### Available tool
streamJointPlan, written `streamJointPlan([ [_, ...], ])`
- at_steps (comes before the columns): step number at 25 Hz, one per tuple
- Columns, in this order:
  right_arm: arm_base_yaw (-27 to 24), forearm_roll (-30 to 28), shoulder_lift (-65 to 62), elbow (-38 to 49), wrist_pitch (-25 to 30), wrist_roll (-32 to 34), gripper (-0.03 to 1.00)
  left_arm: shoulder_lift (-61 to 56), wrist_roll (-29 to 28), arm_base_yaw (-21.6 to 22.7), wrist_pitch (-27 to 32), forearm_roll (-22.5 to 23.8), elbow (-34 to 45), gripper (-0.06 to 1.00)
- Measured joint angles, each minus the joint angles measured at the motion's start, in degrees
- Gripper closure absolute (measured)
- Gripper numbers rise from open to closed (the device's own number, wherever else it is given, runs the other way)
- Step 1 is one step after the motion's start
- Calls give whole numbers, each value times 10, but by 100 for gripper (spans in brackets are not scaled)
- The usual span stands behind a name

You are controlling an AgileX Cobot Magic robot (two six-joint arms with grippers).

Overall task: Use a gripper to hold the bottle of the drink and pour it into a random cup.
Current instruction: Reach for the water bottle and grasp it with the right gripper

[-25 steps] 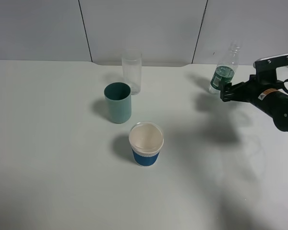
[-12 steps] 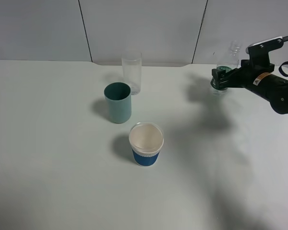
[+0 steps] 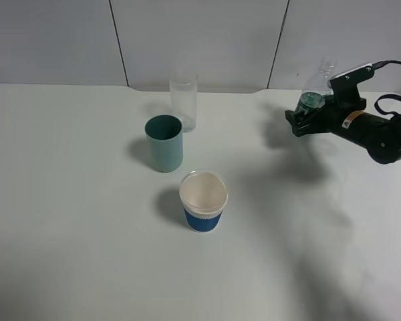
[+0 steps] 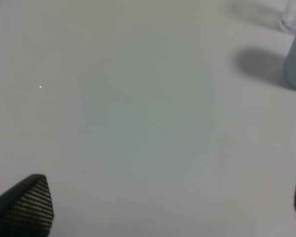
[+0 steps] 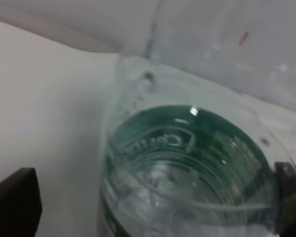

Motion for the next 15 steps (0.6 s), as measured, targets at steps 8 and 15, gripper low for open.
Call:
streamJointPlan([
  [8,0,-18,0,0,-21,-6,6,0,0,0,0,0,0,-5],
  [15,0,-21,4,-11,-24,-1,23,0,0,0,0,0,0,-5],
])
